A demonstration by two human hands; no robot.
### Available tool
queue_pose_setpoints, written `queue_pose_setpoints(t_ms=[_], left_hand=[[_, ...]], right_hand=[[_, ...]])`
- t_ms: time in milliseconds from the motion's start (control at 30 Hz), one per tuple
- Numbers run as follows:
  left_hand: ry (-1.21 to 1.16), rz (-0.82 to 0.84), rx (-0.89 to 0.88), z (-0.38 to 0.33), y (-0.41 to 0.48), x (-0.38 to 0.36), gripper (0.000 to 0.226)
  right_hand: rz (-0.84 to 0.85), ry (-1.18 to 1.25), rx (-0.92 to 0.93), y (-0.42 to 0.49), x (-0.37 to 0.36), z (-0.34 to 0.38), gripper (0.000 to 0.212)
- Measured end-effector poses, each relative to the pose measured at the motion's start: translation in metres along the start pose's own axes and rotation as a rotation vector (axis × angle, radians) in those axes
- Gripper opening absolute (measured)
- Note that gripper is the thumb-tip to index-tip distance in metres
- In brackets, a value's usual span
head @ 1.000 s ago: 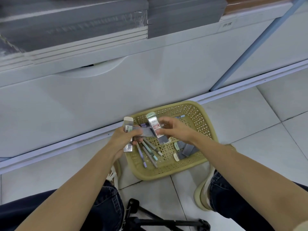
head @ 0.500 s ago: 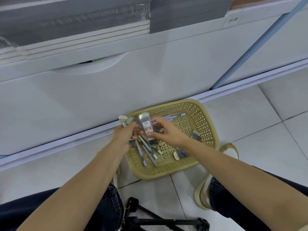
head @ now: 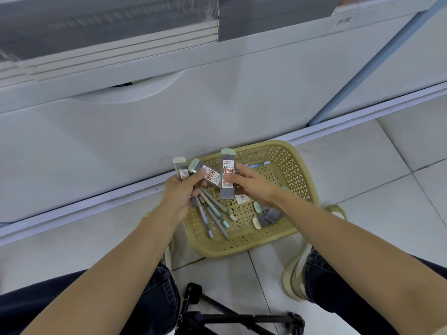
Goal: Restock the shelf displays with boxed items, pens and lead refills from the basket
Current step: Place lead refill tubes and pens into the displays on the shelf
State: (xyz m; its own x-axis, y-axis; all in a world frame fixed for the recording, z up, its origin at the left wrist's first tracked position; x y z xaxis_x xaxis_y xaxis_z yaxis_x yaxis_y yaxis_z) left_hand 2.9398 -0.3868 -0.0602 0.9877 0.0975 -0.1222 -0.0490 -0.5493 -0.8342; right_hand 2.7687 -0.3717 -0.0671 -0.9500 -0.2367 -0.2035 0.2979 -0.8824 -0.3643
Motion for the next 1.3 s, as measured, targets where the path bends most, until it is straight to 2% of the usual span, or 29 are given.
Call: queue_pose_setpoints(t_ms=[100, 167, 300, 367, 433, 533, 633, 833, 967, 1067, 1167, 1233, 1300], left_hand=[[0.099, -0.006, -0.053, -0.007, -0.003, 0.001, 0.013], [0.153, 0.004, -0.076, -0.01, -0.006, -0.004, 0.012], [0.155, 0.024, -0.146, -0.015, -0.016, -0.017, 0.019], [0.111, 0.04, -0.161, -0.019, -0.023, -0.022, 0.024], [0.093, 0.092, -0.183, -0.023, -0.03, -0.025, 0.026], [0.247, 0.152, -0.256, -0.031, -0.043, -0.033, 0.029], [0.328, 0.15, -0.367, -0.041, -0.059, -0.042, 0.023], [0.391, 0.232, -0.519, -0.072, -0.101, -0.061, 0.027], [0.419, 0.315, -0.609, -0.101, -0.145, -0.081, 0.029], [0.427, 0.361, -0.665, -0.13, -0.179, -0.097, 0.029], [0.314, 0.411, -0.705, -0.166, -0.218, -0.115, 0.018], [0.19, 0.478, -0.701, -0.191, -0.246, -0.128, 0.007], [0.14, 0.513, -0.751, -0.216, -0.275, -0.139, 0.011]], right_hand=[[-0.033, -0.054, 0.058, 0.0, 0.013, 0.011, 0.013], [-0.031, -0.072, 0.075, 0.0, 0.015, 0.018, 0.015], [0.081, -0.165, 0.054, 0.0, 0.001, 0.026, 0.047], [0.091, -0.16, 0.065, -0.001, -0.004, 0.03, 0.046], [0.02, -0.114, 0.11, -0.002, -0.002, 0.04, 0.046], [-0.119, -0.104, 0.183, -0.003, 0.006, 0.063, 0.047], [-0.133, -0.136, 0.223, -0.006, 0.005, 0.09, 0.045], [-0.074, -0.331, 0.324, -0.029, 0.014, 0.178, 0.025], [0.007, -0.442, 0.395, -0.06, 0.016, 0.239, 0.03], [0.046, -0.544, 0.499, -0.087, 0.012, 0.294, 0.024], [-0.005, -0.581, 0.61, -0.117, 0.012, 0.353, 0.013], [-0.083, -0.581, 0.699, -0.138, 0.016, 0.392, 0.016], [-0.151, -0.578, 0.796, -0.159, 0.017, 0.429, 0.02]])
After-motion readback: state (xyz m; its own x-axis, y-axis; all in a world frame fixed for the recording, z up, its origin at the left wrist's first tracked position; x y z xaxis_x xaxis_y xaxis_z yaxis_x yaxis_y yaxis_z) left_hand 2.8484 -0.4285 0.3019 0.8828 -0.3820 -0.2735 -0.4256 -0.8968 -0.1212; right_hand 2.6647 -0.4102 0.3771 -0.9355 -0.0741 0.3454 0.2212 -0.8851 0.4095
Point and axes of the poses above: each hand's wrist, its own y-axis towards the middle knuckle, its own x-axis out of the back of the hand, z = x × y, the point moved 5 cm from there along y, towards the middle knuckle, and after that the axes turned 10 degrees about x, right-handed, at the moved point
